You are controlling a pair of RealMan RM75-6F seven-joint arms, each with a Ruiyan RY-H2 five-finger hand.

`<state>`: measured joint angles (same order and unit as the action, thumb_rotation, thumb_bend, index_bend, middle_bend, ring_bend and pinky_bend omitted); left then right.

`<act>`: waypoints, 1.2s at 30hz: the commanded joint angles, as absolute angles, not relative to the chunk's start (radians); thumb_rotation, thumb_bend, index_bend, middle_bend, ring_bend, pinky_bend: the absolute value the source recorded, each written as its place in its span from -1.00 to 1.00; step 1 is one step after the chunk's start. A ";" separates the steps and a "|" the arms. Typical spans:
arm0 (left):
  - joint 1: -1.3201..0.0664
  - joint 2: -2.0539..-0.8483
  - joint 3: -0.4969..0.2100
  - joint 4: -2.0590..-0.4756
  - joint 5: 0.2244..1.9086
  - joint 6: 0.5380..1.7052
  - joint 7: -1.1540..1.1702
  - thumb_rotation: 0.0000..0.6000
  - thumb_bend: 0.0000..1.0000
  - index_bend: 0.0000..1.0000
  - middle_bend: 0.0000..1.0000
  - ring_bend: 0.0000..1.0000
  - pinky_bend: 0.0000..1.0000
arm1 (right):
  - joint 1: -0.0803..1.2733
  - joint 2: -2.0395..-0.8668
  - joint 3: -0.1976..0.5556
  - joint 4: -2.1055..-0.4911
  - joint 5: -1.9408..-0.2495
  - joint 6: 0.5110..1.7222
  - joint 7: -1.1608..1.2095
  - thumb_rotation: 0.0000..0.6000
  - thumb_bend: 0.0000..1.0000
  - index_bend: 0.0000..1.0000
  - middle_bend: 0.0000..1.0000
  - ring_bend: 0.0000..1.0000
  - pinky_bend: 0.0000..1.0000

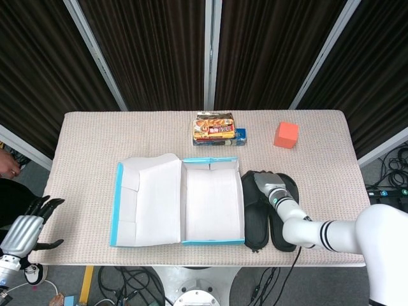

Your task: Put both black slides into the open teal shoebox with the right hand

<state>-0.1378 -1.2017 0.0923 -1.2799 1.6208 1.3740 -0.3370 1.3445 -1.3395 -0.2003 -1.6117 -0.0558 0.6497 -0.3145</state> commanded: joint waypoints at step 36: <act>-0.139 -1.203 0.103 -1.269 1.611 1.359 -0.369 1.00 -0.74 -0.80 -0.78 -0.99 -0.92 | 1.251 -1.367 -0.098 -1.613 -0.058 0.793 -0.428 1.00 -0.53 -0.32 -0.25 -0.49 -0.43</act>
<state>-0.1387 -1.2027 0.1031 -1.2691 1.6113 1.3597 -0.3691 1.2534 -1.3693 -0.1006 -1.6113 -0.0561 0.7909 -0.4286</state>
